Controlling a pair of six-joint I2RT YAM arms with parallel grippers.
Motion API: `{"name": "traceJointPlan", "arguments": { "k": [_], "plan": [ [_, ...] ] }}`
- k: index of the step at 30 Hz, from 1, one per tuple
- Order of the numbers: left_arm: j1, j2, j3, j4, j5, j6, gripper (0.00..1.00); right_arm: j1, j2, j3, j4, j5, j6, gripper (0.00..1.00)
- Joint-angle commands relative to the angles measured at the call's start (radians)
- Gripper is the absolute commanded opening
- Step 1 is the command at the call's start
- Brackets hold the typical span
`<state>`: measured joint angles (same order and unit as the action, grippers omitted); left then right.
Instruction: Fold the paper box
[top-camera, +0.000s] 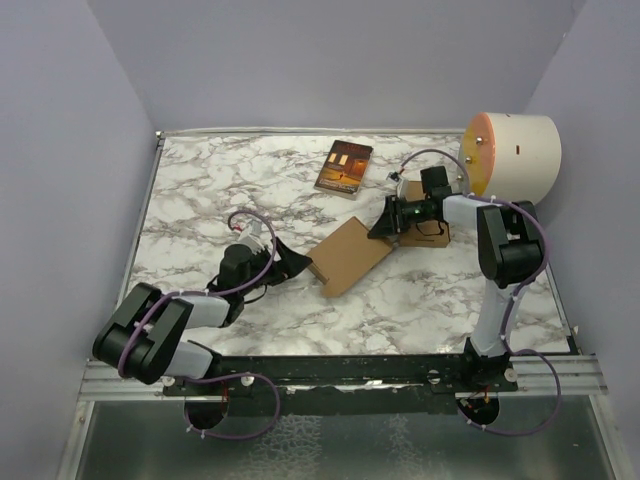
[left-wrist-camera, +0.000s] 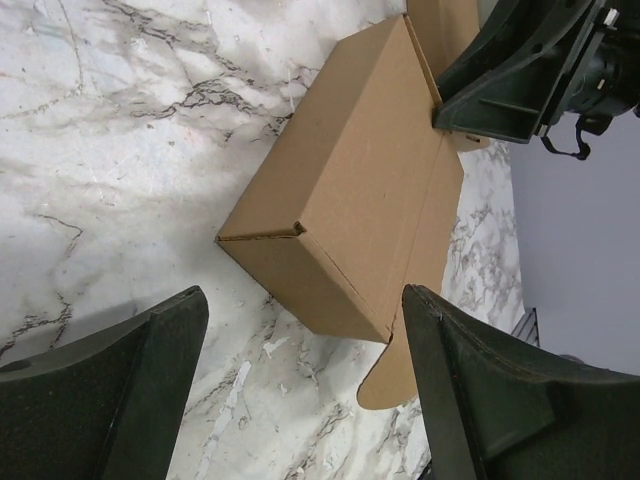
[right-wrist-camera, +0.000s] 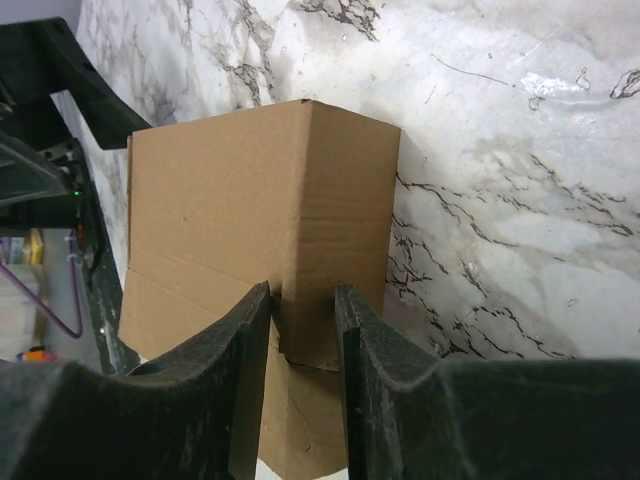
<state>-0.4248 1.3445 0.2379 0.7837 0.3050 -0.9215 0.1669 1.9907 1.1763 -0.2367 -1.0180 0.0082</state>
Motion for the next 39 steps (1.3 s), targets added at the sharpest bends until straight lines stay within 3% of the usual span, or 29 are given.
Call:
{"name": "traceJointPlan", "arguments": {
  "k": [1, 10, 31, 39],
  "plan": [
    [-0.007, 0.074, -0.022, 0.171, 0.007, -0.115, 0.82, -0.015, 0.034, 0.0, 0.023, -0.069, 0.05, 0.29],
    [-0.055, 0.14, -0.031, 0.231, -0.081, -0.173, 0.87, -0.056, 0.047, -0.02, 0.055, -0.109, 0.124, 0.25],
    [-0.171, 0.233, -0.036, 0.324, -0.286, -0.265, 0.88, -0.113, 0.073, -0.057, 0.092, -0.113, 0.2, 0.2],
    [-0.195, 0.306, -0.007, 0.444, -0.316, -0.291, 0.93, -0.116, 0.079, -0.058, 0.094, -0.122, 0.199, 0.2]
  ]
}}
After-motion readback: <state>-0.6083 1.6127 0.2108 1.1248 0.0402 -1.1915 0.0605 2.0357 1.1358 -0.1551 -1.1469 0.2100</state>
